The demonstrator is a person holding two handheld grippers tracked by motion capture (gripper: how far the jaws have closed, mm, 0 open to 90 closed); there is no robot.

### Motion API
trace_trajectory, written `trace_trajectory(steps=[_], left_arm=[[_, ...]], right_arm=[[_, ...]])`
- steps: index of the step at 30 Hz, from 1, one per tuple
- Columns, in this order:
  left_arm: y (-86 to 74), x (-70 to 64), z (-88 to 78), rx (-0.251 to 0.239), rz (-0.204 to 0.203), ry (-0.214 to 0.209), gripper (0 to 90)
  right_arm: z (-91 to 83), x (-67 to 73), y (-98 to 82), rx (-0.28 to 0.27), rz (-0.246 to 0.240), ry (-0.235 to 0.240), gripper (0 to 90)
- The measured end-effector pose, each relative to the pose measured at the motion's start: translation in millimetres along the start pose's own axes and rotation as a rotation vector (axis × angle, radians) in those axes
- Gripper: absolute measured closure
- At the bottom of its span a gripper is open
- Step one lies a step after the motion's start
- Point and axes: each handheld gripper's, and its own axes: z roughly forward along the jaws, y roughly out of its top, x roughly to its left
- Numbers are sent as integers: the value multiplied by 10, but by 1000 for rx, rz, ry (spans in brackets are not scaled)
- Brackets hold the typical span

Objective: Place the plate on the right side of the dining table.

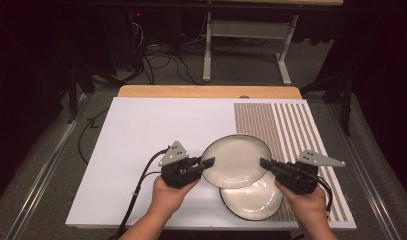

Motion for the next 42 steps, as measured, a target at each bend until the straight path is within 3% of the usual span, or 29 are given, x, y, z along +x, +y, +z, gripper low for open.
trace_trajectory(steps=[5, 14, 15, 20, 23, 26, 27, 42], left_arm=[[106, -22, 103, -10, 14, 27, 795], [252, -18, 324, 6, 10, 25, 803], [261, -75, 384, -17, -65, 10, 803], [327, -85, 572, -26, -103, -12, 802], [369, -45, 665, 7, -36, -5, 800], [401, -39, 763, 18, -19, -7, 799], [418, -11, 795, 39, 21, -2, 799], [576, -78, 1375, 72, 33, -6, 776]], right_arm=[[-64, -72, 67, -21, -8, -26, 867], [-149, -243, 145, -42, -6, -62, 868], [-159, -263, 149, -46, -5, -66, 868], [-216, -376, 165, -67, 4, -92, 869], [-258, -431, 164, -79, 13, -112, 870], [-300, -506, 155, -88, 22, -127, 870], [-313, -533, 153, -90, 27, -133, 870], [-521, -882, 110, -119, 71, -223, 871]])
